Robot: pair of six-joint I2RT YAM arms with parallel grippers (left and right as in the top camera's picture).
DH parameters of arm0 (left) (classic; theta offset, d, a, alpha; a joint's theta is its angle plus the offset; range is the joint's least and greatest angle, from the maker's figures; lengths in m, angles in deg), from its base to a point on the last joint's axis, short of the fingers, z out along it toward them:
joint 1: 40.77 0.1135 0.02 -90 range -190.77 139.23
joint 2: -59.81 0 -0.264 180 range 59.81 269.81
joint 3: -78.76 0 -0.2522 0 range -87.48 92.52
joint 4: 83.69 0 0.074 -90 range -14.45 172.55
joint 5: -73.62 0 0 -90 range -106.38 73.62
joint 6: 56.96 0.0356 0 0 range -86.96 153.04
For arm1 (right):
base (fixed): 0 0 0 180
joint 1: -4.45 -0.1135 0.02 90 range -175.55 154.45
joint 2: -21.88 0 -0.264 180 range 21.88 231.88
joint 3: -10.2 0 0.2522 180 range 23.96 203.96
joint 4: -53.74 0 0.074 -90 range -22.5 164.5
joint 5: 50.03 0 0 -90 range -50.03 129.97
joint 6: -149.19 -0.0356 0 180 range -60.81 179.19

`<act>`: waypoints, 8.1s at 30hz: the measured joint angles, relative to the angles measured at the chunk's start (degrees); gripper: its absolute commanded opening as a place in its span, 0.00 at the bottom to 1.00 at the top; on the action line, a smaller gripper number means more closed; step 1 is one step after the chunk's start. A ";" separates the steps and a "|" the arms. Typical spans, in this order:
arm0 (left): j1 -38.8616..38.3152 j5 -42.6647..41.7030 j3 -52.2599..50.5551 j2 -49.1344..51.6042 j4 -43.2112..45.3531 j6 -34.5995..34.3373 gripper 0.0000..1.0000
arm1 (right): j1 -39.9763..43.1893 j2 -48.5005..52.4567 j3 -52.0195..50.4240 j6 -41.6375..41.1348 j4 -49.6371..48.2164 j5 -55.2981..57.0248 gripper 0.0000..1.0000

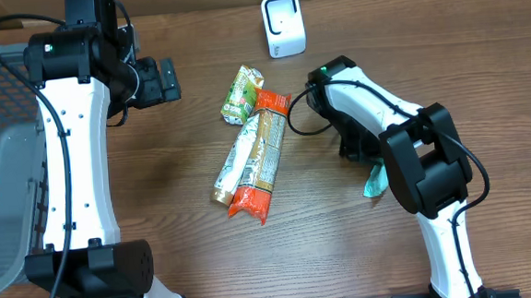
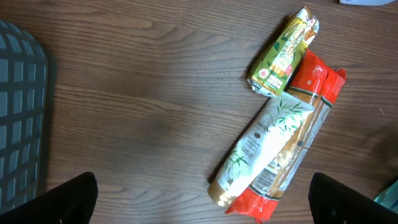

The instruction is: Scan the item barcode

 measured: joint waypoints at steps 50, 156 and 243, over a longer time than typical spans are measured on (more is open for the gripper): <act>0.00 -0.02 0.00 0.00 -0.07 0.02 0.99 | 13.57 -31.61 -9.09 17.57 -24.44 -31.71 0.04; 0.00 0.00 0.00 0.00 -0.02 0.00 0.99 | 30.18 -26.56 -31.52 36.72 -40.52 -47.58 0.84; 0.00 0.00 0.00 0.00 0.00 0.00 0.99 | -1.53 -32.44 16.37 41.07 -44.87 -2.40 0.04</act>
